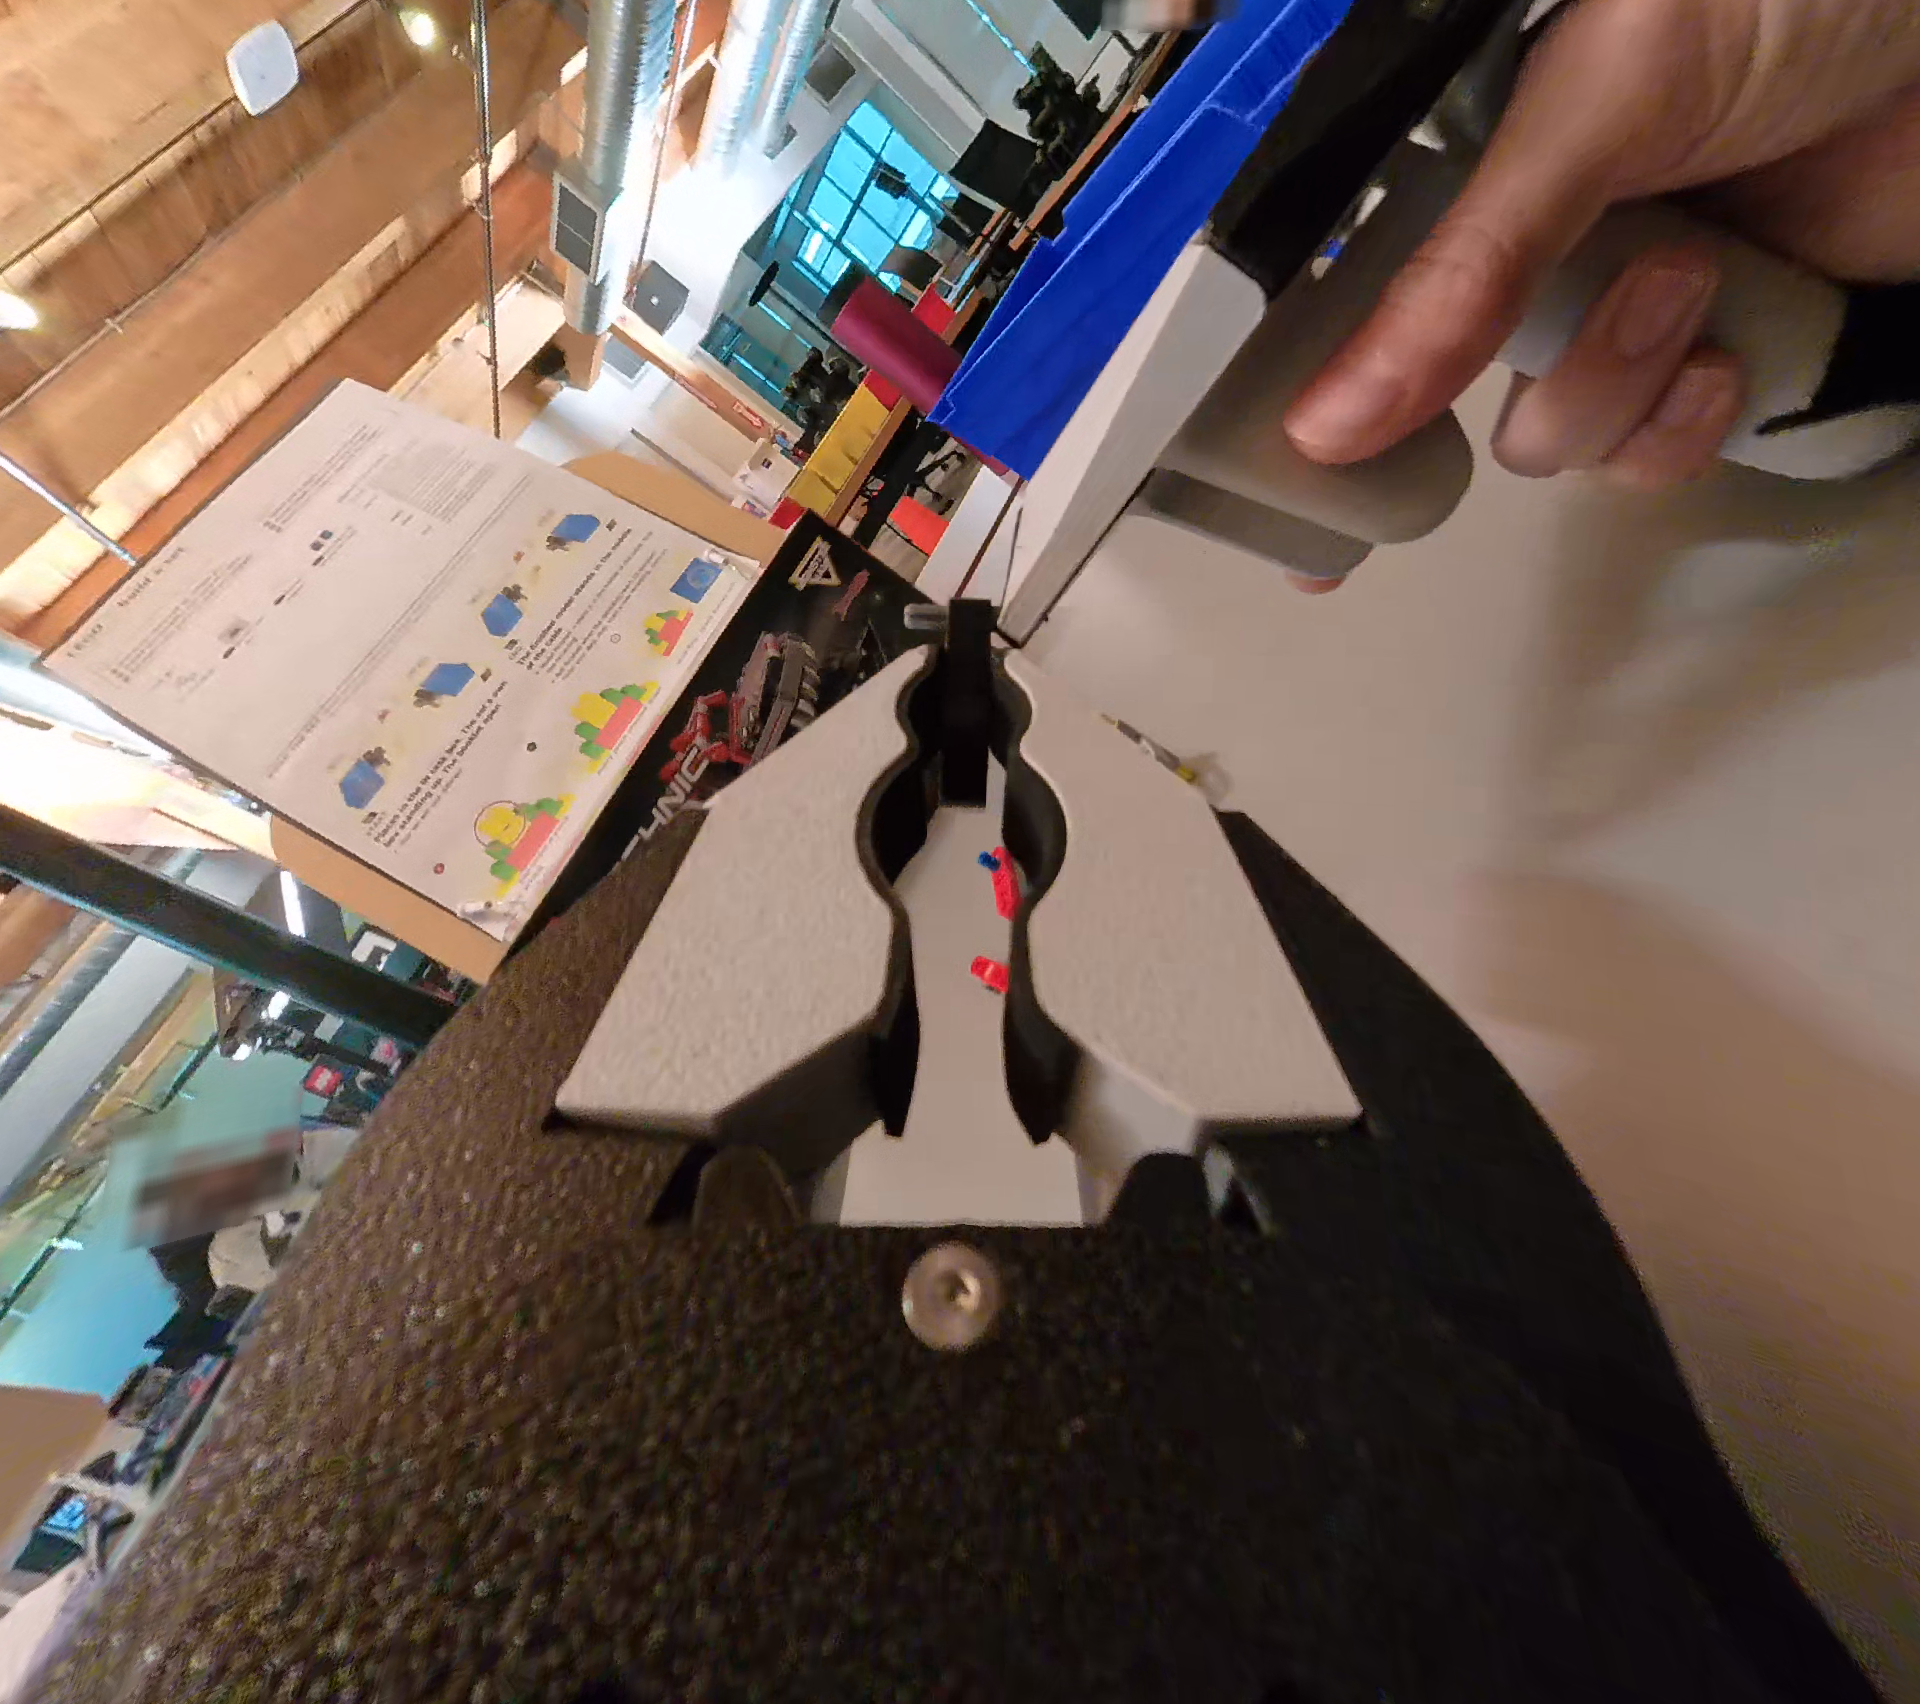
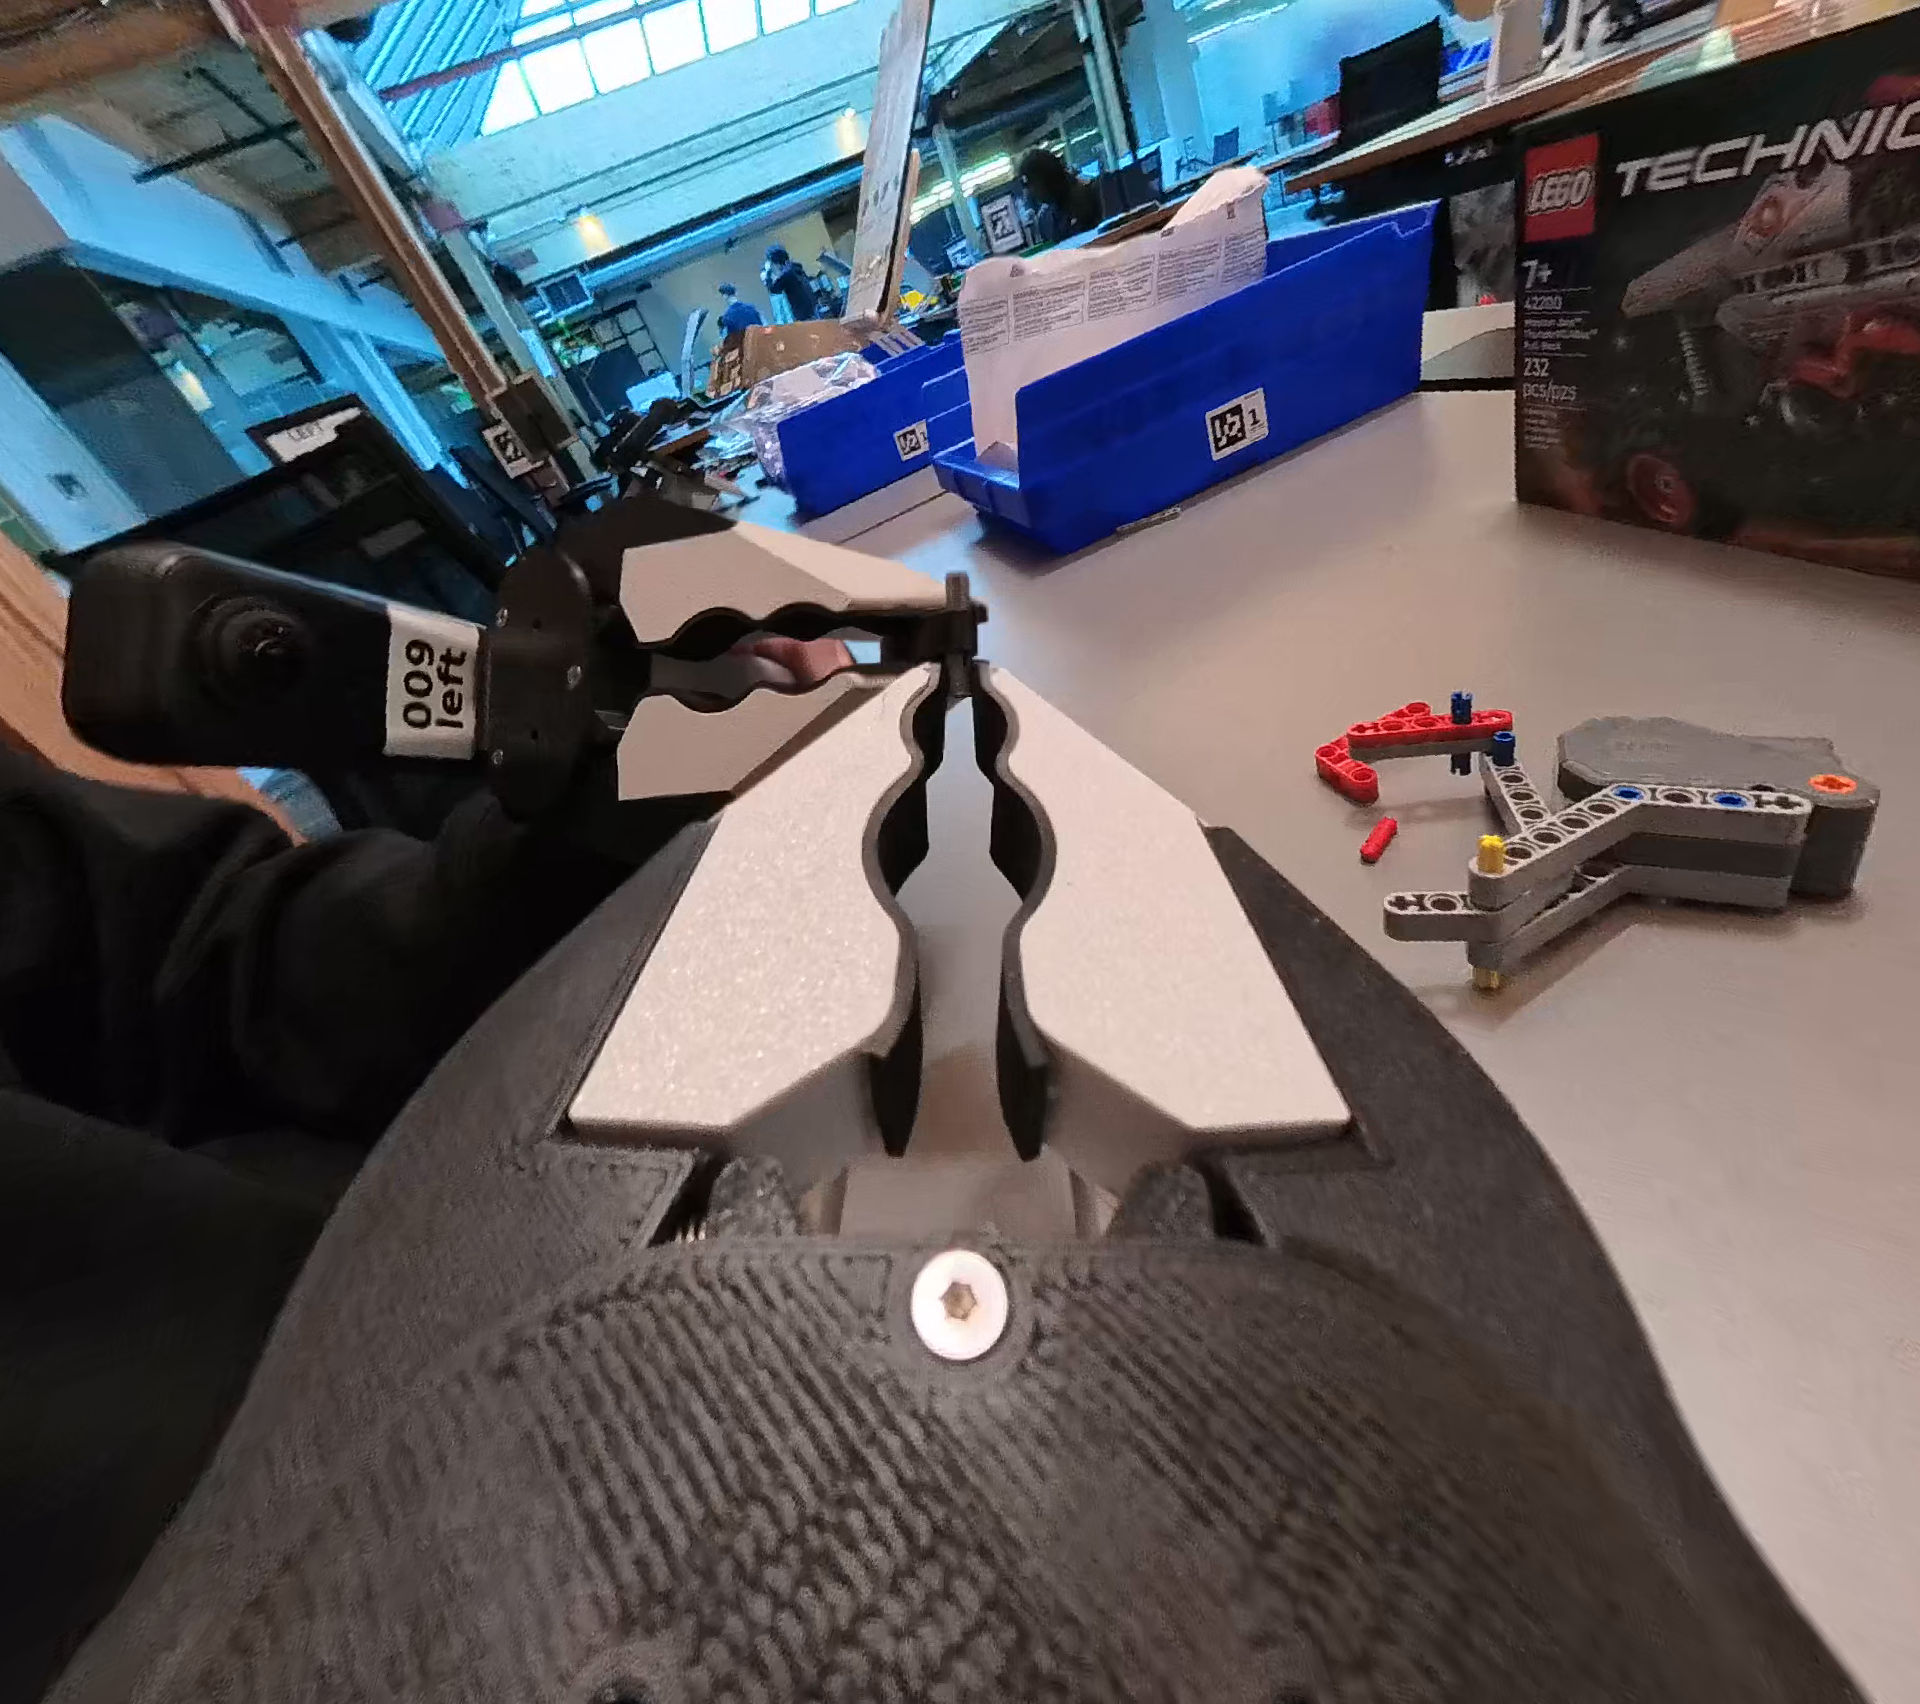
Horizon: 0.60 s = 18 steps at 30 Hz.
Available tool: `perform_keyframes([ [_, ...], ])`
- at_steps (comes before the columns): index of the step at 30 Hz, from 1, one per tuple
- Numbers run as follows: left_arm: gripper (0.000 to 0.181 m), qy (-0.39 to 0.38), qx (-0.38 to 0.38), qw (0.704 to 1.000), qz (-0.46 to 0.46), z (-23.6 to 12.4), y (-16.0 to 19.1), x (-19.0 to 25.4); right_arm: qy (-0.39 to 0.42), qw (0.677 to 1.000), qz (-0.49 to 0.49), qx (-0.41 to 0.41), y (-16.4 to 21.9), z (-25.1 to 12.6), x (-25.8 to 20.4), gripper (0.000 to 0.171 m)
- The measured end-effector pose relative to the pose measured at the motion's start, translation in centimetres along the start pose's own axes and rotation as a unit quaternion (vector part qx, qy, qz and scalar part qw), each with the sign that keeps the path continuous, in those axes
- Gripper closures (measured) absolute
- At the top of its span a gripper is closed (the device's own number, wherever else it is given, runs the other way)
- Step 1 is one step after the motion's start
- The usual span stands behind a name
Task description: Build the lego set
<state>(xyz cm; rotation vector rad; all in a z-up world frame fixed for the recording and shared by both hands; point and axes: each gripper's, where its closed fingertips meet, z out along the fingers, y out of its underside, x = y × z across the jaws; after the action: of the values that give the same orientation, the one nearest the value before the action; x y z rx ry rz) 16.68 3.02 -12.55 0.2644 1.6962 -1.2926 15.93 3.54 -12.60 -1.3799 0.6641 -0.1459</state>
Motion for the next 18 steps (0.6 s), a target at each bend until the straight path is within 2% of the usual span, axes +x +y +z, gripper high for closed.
perform_keyframes([
  [3,0.176,0.022,0.007,0.999,0.032,0.0,-0.4,0.7,-0.006,0.999,-0.037,-0.030,-0.1,-0.9,0.3,0.155],
  [7,0.176,0.039,0.000,0.997,0.064,0.2,-0.5,1.4,-0.023,0.996,-0.066,-0.063,0.4,-1.6,0.2,0.157],
  [13,0.176,0.038,-0.019,0.993,0.107,0.3,-0.1,1.7,-0.033,0.997,-0.065,-0.035,-0.8,-2.6,0.3,0.162],
  [18,0.176,0.043,-0.029,0.988,0.143,0.5,-0.1,2.3,-0.034,0.995,-0.083,-0.054,-0.3,-2.5,0.1,0.160],
])
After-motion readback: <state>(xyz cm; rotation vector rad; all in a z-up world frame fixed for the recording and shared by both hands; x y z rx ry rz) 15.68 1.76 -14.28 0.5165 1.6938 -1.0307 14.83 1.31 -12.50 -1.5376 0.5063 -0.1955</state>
